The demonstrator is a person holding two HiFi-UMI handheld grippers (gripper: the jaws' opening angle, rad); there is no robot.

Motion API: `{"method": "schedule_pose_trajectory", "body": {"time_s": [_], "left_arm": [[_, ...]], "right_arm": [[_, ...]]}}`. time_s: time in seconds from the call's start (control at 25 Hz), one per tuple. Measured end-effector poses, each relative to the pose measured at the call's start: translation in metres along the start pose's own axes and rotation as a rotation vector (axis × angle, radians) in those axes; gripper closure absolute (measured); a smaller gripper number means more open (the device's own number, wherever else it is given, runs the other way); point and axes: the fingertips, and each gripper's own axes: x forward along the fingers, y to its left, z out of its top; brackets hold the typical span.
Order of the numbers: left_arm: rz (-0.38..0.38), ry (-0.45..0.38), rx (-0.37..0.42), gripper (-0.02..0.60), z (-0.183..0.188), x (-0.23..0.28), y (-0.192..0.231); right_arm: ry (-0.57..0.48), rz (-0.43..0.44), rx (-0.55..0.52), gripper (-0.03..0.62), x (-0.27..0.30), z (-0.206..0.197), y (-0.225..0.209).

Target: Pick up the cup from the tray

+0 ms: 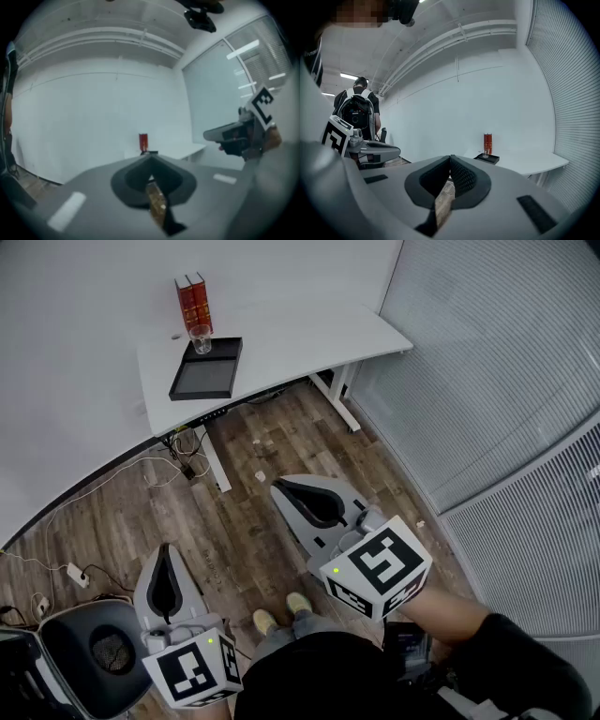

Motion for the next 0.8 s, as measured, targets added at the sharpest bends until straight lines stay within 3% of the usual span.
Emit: {"method": "schedule_pose_trajectory", "body": {"time_s": [0.8], "left_arm": [[0.009,0.002,-0.01,0.577,-0.005,-0.004,0.049]], "right_arm": [[-0.009,0.014,0.005,0.58,0.033,0.014,0.034]]}}
